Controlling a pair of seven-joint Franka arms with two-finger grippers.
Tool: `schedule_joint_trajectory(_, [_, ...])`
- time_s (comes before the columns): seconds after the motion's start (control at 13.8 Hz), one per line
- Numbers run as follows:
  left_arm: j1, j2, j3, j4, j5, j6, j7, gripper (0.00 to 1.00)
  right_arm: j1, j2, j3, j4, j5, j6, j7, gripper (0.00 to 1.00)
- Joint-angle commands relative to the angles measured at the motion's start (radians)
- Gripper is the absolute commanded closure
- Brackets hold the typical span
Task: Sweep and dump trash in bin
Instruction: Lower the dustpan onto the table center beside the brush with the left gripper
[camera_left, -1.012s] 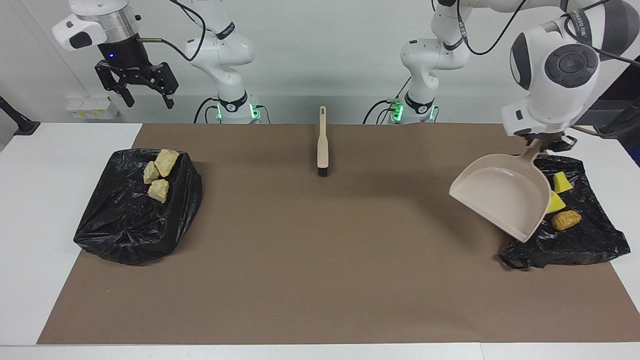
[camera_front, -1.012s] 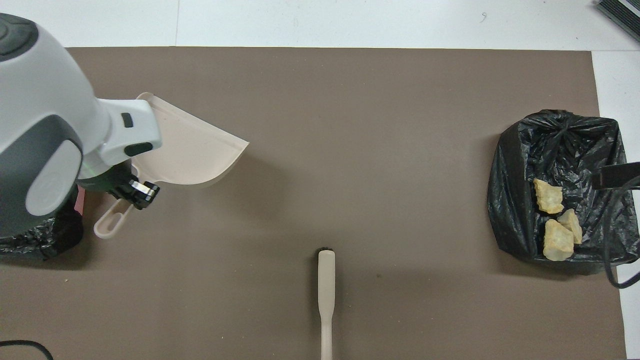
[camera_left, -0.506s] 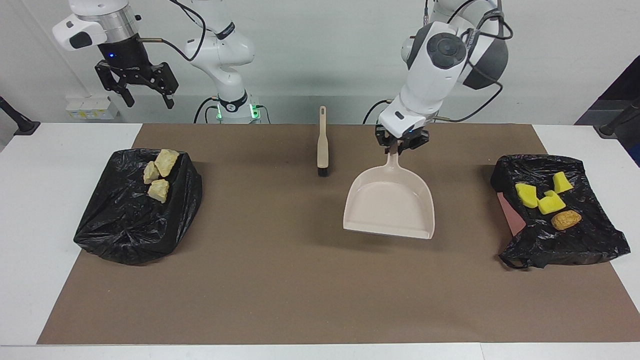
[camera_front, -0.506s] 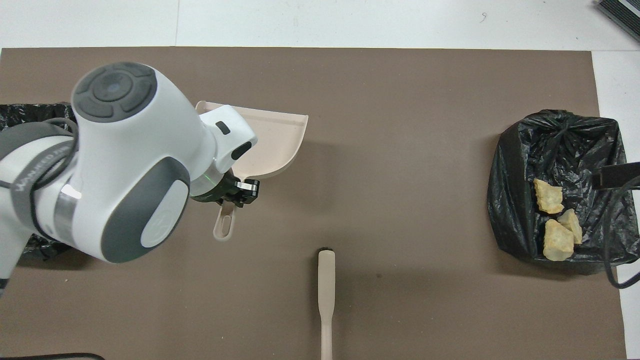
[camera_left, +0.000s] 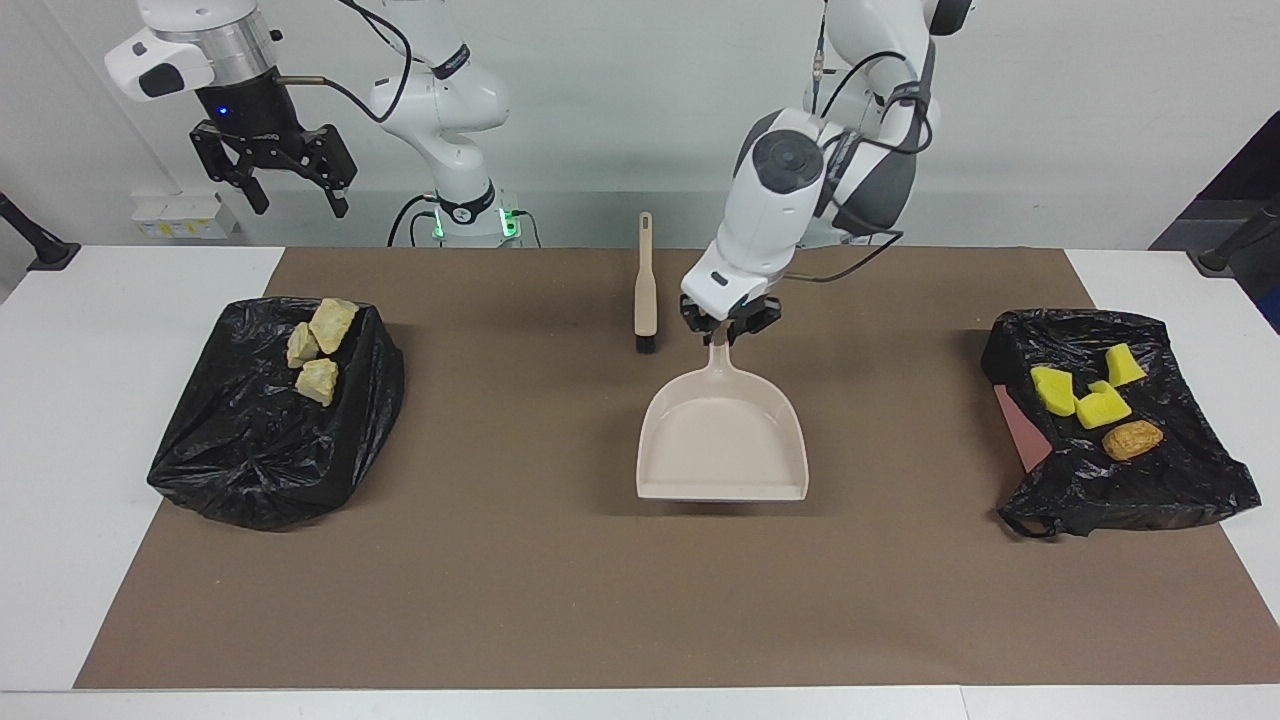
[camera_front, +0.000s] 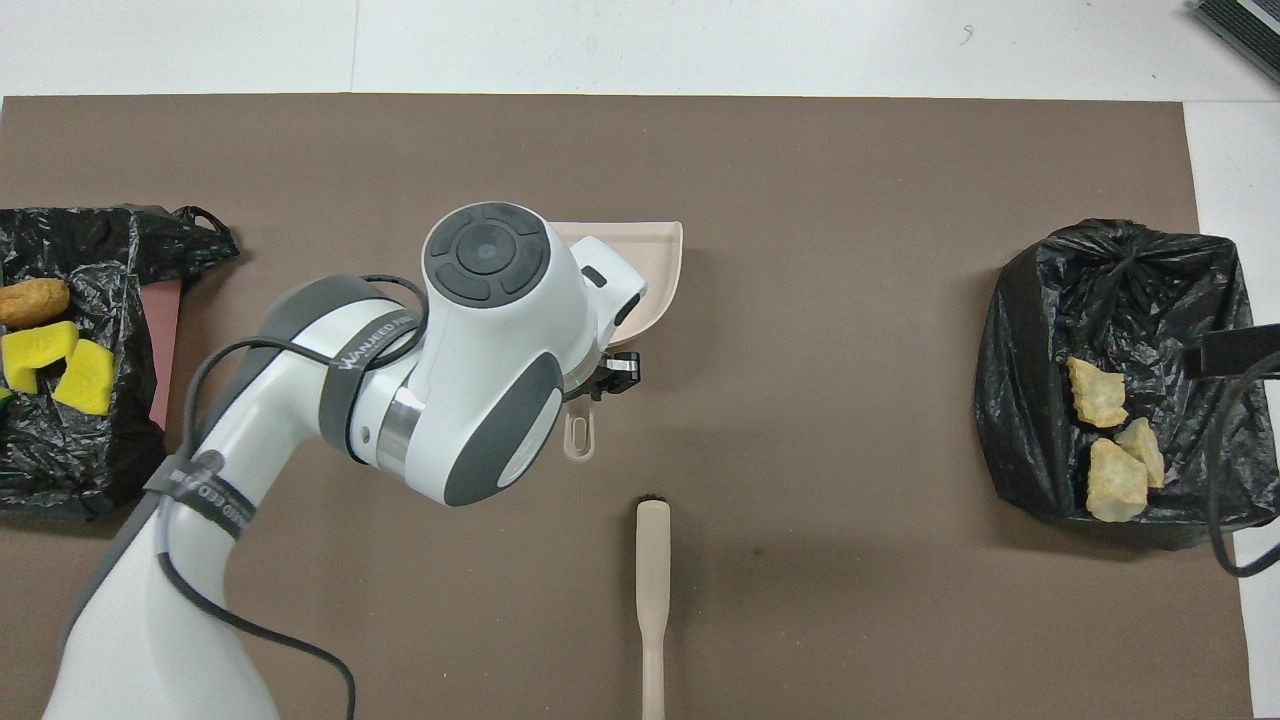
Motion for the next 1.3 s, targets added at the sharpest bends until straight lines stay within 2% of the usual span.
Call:
schedule_joint_trajectory(0.0, [-0.034, 0.023, 0.014, -0.029, -0.043, 0.128, -0.056, 1.00, -0.007, -0.009, 0.005, 0.002, 0.000, -0.019, -0.012, 0.00])
schedule_joint_trajectory(0.22, [-0.063, 0.034, 0.014, -0.050, -0.052, 0.200, -0.074, 1.00, -0.005, -0.009, 0.005, 0.002, 0.000, -0.019, -0.012, 0.00])
schedule_joint_trajectory(0.43, [-0.109, 0.103, 0.014, -0.052, -0.052, 0.260, -0.093, 1.00, -0.007, -0.009, 0.005, 0.002, 0.000, -0.019, -0.012, 0.00])
schedule_joint_trajectory(0.51, [-0.109, 0.104, 0.014, -0.052, -0.049, 0.256, -0.085, 0.90, -0.007, -0.009, 0.005, 0.002, 0.000, -0.019, -0.012, 0.00])
schedule_joint_trajectory(0.58, [-0.109, 0.106, 0.015, -0.050, -0.047, 0.254, -0.088, 0.69, -0.007, -0.009, 0.005, 0.002, 0.000, -0.019, -0.012, 0.00])
schedule_joint_trajectory(0.72, [-0.111, 0.092, 0.016, -0.047, -0.041, 0.227, -0.093, 0.13, -0.007, -0.009, 0.005, 0.002, 0.000, -0.020, -0.012, 0.00])
schedule_joint_trajectory(0.8, [-0.105, 0.084, 0.017, -0.044, -0.041, 0.208, -0.096, 0.00, -0.007, -0.009, 0.005, 0.002, 0.000, -0.019, -0.012, 0.00])
schedule_joint_trajectory(1.08, [-0.082, 0.002, 0.034, -0.044, -0.041, 0.100, -0.094, 0.00, -0.007, -0.009, 0.005, 0.002, 0.000, -0.019, -0.012, 0.00])
schedule_joint_trajectory(1.23, [-0.048, -0.014, 0.048, -0.040, -0.038, 0.072, -0.082, 0.00, -0.007, -0.009, 0.005, 0.002, 0.000, -0.019, -0.012, 0.00])
